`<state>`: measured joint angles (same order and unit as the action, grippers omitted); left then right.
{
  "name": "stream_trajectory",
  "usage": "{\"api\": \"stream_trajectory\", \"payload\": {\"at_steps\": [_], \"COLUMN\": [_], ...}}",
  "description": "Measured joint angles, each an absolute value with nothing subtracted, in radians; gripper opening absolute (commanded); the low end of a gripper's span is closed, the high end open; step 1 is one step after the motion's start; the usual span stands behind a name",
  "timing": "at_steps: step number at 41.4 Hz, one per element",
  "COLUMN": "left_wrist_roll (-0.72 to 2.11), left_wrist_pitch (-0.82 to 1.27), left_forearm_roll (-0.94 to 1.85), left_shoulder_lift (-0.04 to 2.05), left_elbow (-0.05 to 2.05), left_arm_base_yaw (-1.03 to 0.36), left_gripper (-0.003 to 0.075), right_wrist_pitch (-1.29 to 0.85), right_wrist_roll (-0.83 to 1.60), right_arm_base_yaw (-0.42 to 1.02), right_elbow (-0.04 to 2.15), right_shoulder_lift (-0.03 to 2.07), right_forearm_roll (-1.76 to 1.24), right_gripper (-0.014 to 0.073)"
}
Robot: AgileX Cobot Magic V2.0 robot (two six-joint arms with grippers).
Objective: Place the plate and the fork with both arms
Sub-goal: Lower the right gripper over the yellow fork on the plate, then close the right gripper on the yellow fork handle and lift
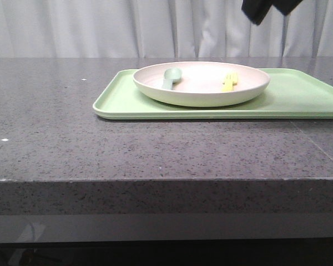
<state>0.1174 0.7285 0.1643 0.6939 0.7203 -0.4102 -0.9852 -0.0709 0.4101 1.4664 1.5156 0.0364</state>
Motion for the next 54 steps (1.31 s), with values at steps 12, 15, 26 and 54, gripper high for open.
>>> {"api": "stream_trajectory", "payload": {"at_steps": [12,15,26,54], "left_wrist_roll": [0.117,0.117,0.117,0.117], "left_wrist_pitch": [0.729,0.729,0.729,0.729], "left_forearm_roll": [0.164,0.164,0.164,0.164], "left_shoulder_lift": [0.694,0.694,0.694,0.694], "left_elbow": [0.720,0.720,0.720,0.720], "left_arm_base_yaw": [-0.410,-0.410,-0.410,-0.410], "left_gripper": [0.0386,0.0386,0.0386,0.0386], "right_wrist_pitch": [-1.094,-1.128,-1.193,-1.222], "right_wrist_roll": [-0.154,-0.188,-0.277,-0.368], "right_arm_base_yaw": [0.414,0.413,0.389,0.283], "right_elbow": [1.651,1.708,1.871,1.961], "right_shoulder_lift": [1.712,1.758,1.899,2.063], "right_forearm_roll": [0.077,0.077,0.067,-0.126], "right_gripper": [0.0415,0.0415,0.0391,0.0314]}}
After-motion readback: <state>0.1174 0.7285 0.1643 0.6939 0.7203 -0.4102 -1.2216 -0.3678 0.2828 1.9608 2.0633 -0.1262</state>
